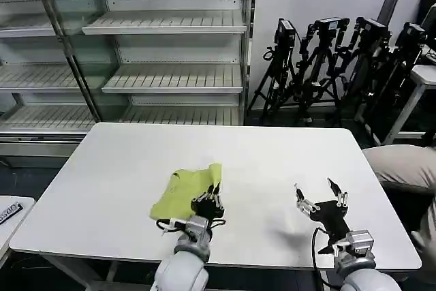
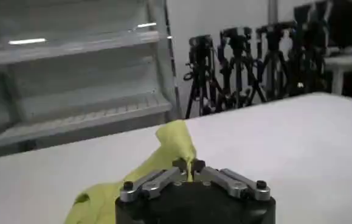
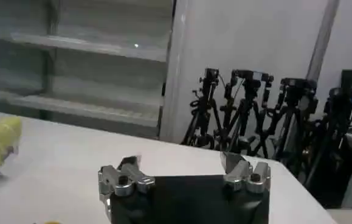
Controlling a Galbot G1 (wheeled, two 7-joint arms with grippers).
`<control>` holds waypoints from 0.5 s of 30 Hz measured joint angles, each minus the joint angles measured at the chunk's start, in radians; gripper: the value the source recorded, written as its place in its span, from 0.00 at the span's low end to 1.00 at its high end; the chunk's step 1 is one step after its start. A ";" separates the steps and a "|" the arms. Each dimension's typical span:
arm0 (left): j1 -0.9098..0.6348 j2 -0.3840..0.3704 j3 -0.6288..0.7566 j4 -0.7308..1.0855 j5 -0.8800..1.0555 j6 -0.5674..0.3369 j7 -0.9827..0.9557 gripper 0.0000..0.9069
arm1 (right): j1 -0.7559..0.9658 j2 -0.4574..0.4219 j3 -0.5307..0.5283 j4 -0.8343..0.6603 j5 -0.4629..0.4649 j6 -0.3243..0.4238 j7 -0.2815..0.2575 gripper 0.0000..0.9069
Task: Fold and organize the clothes.
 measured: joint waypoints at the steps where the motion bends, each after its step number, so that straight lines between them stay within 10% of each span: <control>1: -0.012 -0.012 0.006 0.007 -0.016 0.002 -0.017 0.07 | 0.009 0.000 0.000 -0.003 0.001 0.000 0.000 1.00; 2: -0.024 -0.024 0.011 0.015 -0.035 0.003 -0.035 0.68 | 0.019 0.000 -0.001 -0.007 0.001 0.000 -0.001 1.00; 3: -0.034 -0.034 0.014 0.024 -0.051 0.005 -0.051 1.00 | 0.027 0.000 -0.002 -0.010 0.002 0.000 -0.001 1.00; 15: -0.152 -0.097 0.014 0.063 -0.281 0.012 -0.152 1.00 | 0.107 -0.003 -0.017 -0.055 0.012 0.002 -0.014 1.00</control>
